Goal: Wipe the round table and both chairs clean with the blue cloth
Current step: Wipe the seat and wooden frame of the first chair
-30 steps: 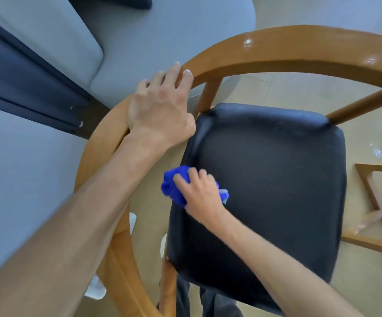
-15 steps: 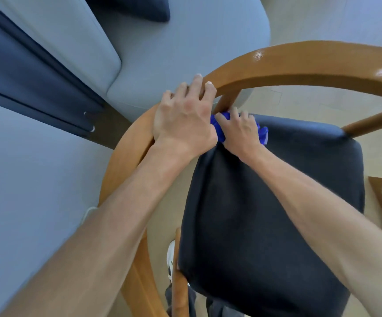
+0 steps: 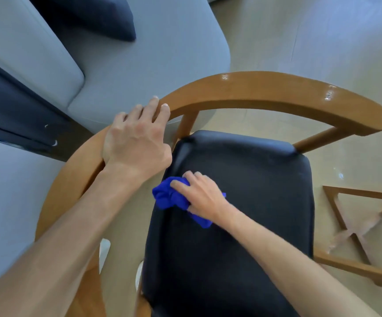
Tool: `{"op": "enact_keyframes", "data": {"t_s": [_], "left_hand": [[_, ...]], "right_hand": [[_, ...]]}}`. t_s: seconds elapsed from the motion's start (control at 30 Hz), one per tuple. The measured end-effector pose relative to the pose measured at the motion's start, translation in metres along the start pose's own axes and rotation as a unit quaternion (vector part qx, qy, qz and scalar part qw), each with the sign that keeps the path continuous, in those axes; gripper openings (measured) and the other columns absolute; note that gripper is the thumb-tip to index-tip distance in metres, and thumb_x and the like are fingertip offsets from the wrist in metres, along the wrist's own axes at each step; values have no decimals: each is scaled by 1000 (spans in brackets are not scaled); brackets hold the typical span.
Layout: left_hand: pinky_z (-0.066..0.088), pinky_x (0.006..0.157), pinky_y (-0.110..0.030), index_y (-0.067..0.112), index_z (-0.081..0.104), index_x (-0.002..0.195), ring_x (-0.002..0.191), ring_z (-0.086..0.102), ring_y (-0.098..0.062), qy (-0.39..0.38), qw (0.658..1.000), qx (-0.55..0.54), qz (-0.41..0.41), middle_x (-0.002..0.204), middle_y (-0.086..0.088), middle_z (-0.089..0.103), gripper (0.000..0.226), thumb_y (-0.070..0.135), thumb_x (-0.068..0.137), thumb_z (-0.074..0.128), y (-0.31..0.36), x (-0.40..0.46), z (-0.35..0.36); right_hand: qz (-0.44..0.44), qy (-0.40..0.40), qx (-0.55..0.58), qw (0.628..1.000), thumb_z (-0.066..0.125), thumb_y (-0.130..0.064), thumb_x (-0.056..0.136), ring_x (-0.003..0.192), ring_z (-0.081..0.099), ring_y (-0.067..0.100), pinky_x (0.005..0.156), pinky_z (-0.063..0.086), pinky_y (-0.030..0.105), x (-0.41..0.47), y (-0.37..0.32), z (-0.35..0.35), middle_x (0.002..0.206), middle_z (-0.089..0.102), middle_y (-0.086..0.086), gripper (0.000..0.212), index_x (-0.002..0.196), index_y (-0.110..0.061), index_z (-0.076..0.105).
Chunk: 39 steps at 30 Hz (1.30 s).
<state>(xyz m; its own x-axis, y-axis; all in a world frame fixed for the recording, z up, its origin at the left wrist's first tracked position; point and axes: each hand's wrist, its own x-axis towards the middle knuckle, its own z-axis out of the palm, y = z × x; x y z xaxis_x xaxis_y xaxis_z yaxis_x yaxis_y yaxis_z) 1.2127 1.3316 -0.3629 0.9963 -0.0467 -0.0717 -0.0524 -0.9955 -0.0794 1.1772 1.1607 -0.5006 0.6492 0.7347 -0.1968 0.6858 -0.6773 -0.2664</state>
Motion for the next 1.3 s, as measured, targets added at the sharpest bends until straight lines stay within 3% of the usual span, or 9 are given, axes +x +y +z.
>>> {"op": "enact_keyframes", "data": {"t_s": [0.2,0.4,0.5,0.6,0.73,0.93,1.03,1.17,1.3], "left_hand": [[38,95,-43,14,37,140,126,45,-30,-4,1000,2,0,151,-9,36,68,25,76,55,0,0,0],[36,97,-43,13,32,142,130,41,-29,-21,1000,16,7,153,-11,31,68,28,78,51,1,-2,-4],[36,98,-44,12,30,143,129,41,-30,-23,999,20,10,153,-12,30,69,29,79,50,1,-1,-3],[38,97,-44,12,32,142,128,43,-30,-22,1000,16,8,152,-12,32,68,29,78,51,0,0,-5],[38,95,-42,12,32,143,128,43,-29,-32,999,13,11,153,-12,32,70,27,78,52,1,0,-6],[38,96,-43,12,32,142,127,44,-29,-32,999,3,5,152,-12,32,69,27,78,51,0,0,-9],[37,98,-42,13,30,143,129,41,-29,-35,999,0,2,153,-11,30,69,29,79,50,1,0,-8],[35,100,-43,13,29,143,130,40,-29,-30,1000,-5,2,154,-11,28,68,30,81,50,1,0,-6],[30,104,-42,15,29,144,135,33,-28,-58,998,-39,-5,156,-8,24,69,31,80,49,2,0,-10]], "right_hand": [[424,102,31,900,72,-26,77,96,56,40,73,49,43,-80,144,-31,114,50,18,57,128,-20,47],[741,186,181,619,65,-28,82,112,52,47,94,44,51,-155,168,-28,124,53,26,56,130,-12,41],[660,224,185,693,68,-30,81,110,55,44,91,44,46,-78,134,-28,121,56,23,55,127,-11,45],[498,153,125,844,68,-30,81,94,57,37,77,49,41,22,50,-19,111,53,17,52,125,-15,46],[224,56,24,973,75,-11,48,58,51,25,49,43,30,52,-55,-4,75,55,8,40,86,-16,61],[-94,-99,12,991,66,-17,74,77,48,27,66,43,39,-1,-25,1,101,52,10,50,120,-20,47],[65,-31,-59,996,58,-21,80,90,50,30,76,44,39,0,37,-21,115,50,10,55,132,-24,43],[381,94,33,919,68,-18,80,87,53,37,71,49,43,-8,66,-31,108,52,17,53,130,-14,50],[245,106,36,963,78,3,47,62,53,33,52,50,38,-81,-25,9,89,60,16,57,102,-6,68]]}}
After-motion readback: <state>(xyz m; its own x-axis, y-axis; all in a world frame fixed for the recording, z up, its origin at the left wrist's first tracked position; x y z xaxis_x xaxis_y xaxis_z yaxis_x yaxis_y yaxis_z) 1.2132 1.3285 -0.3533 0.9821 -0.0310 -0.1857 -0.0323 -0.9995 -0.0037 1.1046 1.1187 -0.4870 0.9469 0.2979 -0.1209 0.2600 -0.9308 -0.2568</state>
